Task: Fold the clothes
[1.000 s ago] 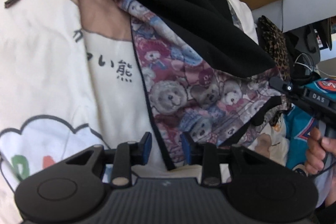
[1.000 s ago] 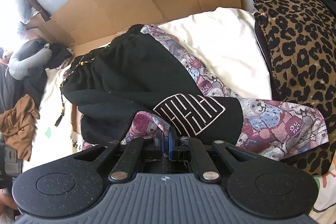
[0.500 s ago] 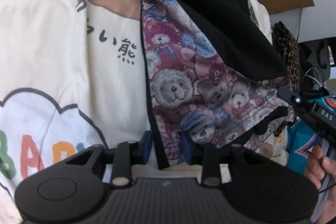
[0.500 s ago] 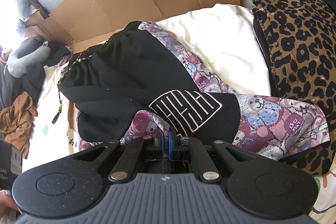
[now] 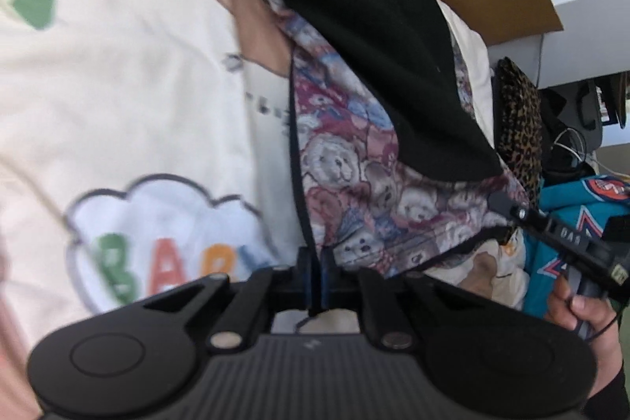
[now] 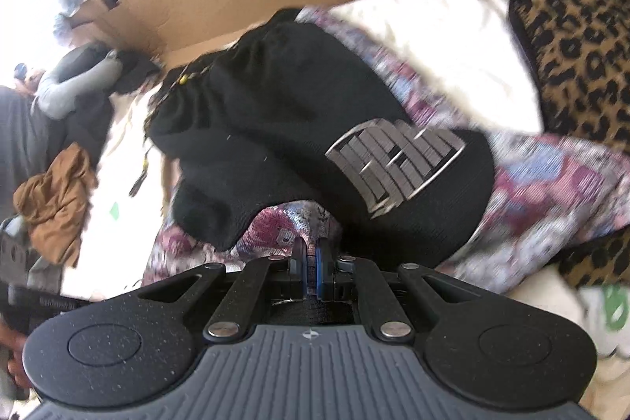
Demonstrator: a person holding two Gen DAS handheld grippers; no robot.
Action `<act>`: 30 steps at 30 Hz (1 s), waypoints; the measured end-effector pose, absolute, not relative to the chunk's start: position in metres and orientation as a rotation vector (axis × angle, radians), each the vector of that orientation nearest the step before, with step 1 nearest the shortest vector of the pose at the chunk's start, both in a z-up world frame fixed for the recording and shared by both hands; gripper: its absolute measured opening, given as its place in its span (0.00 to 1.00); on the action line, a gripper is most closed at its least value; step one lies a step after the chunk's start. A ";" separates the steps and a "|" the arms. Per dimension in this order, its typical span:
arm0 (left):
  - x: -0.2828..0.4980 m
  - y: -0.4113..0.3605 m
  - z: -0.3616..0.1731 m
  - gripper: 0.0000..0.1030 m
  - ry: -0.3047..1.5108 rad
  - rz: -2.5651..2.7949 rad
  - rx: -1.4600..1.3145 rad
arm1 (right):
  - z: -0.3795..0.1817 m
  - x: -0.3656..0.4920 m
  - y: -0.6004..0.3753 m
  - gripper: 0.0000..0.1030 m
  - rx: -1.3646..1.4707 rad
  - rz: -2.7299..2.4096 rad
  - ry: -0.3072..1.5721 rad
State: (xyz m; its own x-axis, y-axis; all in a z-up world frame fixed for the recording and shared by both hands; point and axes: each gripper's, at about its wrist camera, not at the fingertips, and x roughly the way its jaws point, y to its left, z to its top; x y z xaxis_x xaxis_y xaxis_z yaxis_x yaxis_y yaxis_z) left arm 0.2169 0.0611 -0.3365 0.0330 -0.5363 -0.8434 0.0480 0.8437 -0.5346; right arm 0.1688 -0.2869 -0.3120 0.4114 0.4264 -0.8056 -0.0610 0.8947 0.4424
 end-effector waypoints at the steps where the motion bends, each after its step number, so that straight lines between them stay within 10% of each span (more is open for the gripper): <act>1: 0.217 0.067 -0.333 0.04 1.476 -0.465 -0.404 | -0.313 0.166 -0.282 0.02 0.374 0.332 1.122; 21: 0.217 0.158 -0.325 0.04 1.434 -0.295 -0.174 | -0.341 0.125 -0.220 0.10 0.381 0.538 1.362; 30: 0.209 0.181 -0.325 0.04 1.418 -0.262 -0.160 | -0.356 0.116 -0.248 0.28 0.383 0.457 1.387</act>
State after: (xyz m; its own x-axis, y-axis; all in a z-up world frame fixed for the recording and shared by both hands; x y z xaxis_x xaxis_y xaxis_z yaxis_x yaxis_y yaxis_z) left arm 0.2090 0.1811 -0.3251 0.1306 -0.2743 -0.9527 0.0848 0.9605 -0.2650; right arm 0.1164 -0.2482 -0.3565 0.1218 0.5207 -0.8450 -0.0834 0.8537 0.5140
